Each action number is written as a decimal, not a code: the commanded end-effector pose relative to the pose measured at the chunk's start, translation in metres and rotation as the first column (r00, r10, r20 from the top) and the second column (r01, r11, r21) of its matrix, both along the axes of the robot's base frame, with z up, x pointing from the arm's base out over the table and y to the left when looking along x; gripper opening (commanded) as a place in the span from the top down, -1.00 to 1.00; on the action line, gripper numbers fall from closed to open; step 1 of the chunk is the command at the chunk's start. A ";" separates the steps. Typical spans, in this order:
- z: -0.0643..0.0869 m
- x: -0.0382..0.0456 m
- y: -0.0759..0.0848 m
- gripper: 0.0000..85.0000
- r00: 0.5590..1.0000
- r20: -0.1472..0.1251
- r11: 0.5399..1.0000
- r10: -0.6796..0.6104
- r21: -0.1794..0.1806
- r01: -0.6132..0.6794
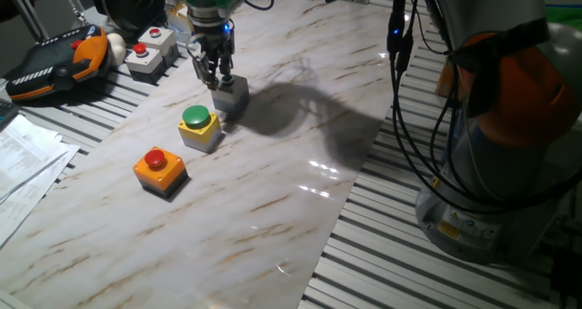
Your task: Press three buttons from left to right in sequence
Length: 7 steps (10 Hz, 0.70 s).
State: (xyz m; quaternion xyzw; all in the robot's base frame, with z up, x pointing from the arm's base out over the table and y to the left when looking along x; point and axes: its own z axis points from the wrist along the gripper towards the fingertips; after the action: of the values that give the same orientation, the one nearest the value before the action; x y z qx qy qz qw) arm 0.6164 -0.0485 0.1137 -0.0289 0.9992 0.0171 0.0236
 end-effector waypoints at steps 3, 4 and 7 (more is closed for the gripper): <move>-0.002 0.0006 0.000 -0.36 1.000 0.000 1.000 -0.003 0.002 0.003; -0.003 0.0002 -0.001 -0.36 1.000 0.000 1.000 -0.007 0.002 0.007; -0.004 -0.0002 -0.002 -0.36 1.000 0.003 1.000 -0.011 0.007 0.011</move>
State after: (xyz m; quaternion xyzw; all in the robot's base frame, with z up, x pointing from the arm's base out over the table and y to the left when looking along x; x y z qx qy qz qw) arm 0.6161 -0.0509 0.1090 -0.0234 0.9992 0.0201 0.0251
